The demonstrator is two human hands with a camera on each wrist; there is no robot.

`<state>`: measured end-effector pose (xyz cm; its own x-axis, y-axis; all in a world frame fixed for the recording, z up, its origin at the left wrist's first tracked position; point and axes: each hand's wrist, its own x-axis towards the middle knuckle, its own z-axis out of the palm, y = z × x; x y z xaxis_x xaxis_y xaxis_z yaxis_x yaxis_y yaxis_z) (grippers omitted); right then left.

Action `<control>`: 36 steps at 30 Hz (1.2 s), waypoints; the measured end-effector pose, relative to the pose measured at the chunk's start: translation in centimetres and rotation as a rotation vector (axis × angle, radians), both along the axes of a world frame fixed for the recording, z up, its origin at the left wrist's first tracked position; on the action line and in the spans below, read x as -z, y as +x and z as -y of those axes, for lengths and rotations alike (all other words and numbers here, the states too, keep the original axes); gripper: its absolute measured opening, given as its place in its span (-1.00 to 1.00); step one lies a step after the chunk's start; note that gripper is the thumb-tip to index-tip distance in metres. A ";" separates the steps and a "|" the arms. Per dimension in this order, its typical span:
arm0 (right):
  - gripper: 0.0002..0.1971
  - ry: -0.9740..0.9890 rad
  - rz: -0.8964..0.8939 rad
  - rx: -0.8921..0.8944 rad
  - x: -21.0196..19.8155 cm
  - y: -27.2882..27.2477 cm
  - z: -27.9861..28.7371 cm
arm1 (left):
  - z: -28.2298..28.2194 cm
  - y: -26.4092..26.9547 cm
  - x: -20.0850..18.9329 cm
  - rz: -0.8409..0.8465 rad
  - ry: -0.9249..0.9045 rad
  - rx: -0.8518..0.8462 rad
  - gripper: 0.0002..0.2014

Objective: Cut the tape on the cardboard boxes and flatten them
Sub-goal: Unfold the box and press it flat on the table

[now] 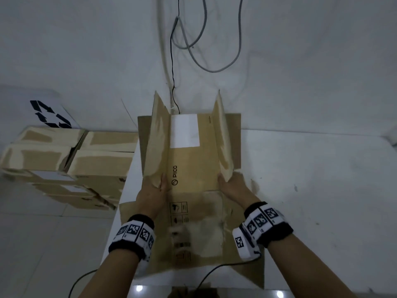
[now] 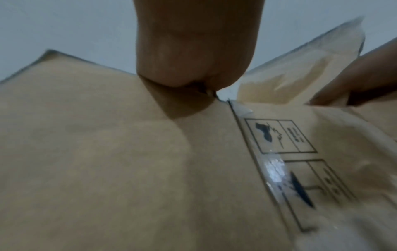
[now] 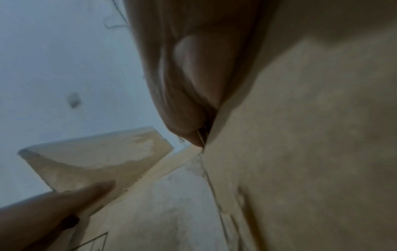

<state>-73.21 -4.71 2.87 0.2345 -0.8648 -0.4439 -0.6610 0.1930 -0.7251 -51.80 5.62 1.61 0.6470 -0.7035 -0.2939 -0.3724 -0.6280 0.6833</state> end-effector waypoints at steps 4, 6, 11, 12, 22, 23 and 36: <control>-0.67 -0.066 -0.103 0.014 2.4 -0.4 -0.8 | 0.3 0.9 3.8 0.038 0.164 0.082 -0.15; -0.75 -0.174 -0.165 0.040 3.0 -0.8 -0.7 | 0.5 1.7 4.7 0.056 0.178 0.024 -0.33; -0.63 -0.378 -0.347 0.083 7.2 -3.0 -0.1 | -0.1 3.6 8.0 -0.242 -0.060 -0.113 -0.67; -0.65 -0.387 -0.313 0.140 7.8 -3.5 0.1 | -0.1 3.7 8.1 -0.224 -0.094 -0.152 -0.66; -0.50 -0.627 -0.302 0.059 14.1 -2.9 -4.2 | -2.7 -1.4 13.3 0.461 -0.176 0.266 -0.46; -0.50 -0.637 -0.274 -0.039 14.7 -2.3 -5.1 | -3.1 -2.3 14.0 0.430 -0.140 0.383 -0.49; -0.33 -0.532 -0.479 -0.310 17.2 -0.9 -8.1 | -3.9 -3.3 16.5 0.506 0.048 0.575 -0.40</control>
<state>-74.08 3.36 -14.30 0.3879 -0.9161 -0.1017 -0.8924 -0.3457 -0.2902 -55.06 9.49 -14.88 0.2467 -0.9641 -0.0979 -0.9097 -0.2652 0.3194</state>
